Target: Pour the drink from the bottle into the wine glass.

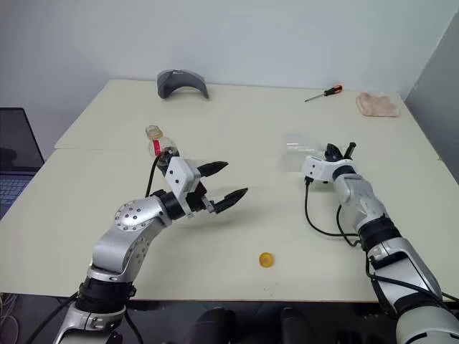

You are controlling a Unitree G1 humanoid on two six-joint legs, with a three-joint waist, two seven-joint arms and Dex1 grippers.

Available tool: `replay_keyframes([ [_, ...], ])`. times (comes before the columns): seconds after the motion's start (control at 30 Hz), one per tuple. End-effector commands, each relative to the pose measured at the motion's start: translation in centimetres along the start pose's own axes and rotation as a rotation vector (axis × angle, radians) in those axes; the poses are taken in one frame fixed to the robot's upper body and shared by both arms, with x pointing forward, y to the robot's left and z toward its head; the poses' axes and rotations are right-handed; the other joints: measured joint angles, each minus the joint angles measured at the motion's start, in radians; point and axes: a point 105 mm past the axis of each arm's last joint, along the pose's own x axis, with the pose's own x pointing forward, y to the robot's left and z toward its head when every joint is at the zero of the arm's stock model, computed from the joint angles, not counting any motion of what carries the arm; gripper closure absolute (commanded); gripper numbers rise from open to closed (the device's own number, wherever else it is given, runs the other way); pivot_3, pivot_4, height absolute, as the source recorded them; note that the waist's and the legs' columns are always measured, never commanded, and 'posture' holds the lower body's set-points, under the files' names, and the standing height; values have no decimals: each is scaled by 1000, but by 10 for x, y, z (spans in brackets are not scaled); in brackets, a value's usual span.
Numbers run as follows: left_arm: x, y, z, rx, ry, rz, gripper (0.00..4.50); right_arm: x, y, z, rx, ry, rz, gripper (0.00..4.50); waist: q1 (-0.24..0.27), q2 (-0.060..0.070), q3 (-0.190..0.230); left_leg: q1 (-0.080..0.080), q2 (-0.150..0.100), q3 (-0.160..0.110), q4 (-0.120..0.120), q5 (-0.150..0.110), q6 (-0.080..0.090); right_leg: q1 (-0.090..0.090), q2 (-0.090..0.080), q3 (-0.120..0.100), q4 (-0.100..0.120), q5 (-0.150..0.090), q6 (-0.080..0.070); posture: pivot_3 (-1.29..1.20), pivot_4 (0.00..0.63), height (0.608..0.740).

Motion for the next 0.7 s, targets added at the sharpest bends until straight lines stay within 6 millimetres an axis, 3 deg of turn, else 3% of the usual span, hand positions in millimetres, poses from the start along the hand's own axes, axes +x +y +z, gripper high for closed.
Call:
replay_keyframes([
  [0.03,-20,3,9,-10,-12,-4,0,-14,-37,29,253,-166,-70,4385,-2,0,0,0,0,0,0,0,0,0,0,0,0,0,0,0,150,740],
  [0.2,-51,6,7,-26,54,-44,0,-54,-17,76,781,-420,194,4385,-3,0,0,0,1,-2,0,0,0,1,1,-1,0,0,0,0,150,740],
  [0.4,-67,4,18,-75,71,-82,0,-76,5,118,1087,-586,367,4385,1,1,1,0,0,-2,0,0,0,1,-1,-2,0,0,0,0,150,740],
  [0.5,-70,3,23,-71,80,-91,0,-73,19,131,1121,-629,421,4385,1,1,1,0,0,-2,0,0,0,1,0,-2,0,0,0,0,150,740],
  [0.7,-70,4,29,-59,70,-79,0,-58,39,132,1100,-636,463,4385,4,2,1,0,-1,-2,0,0,0,1,-1,-2,0,0,0,0,150,740],
])
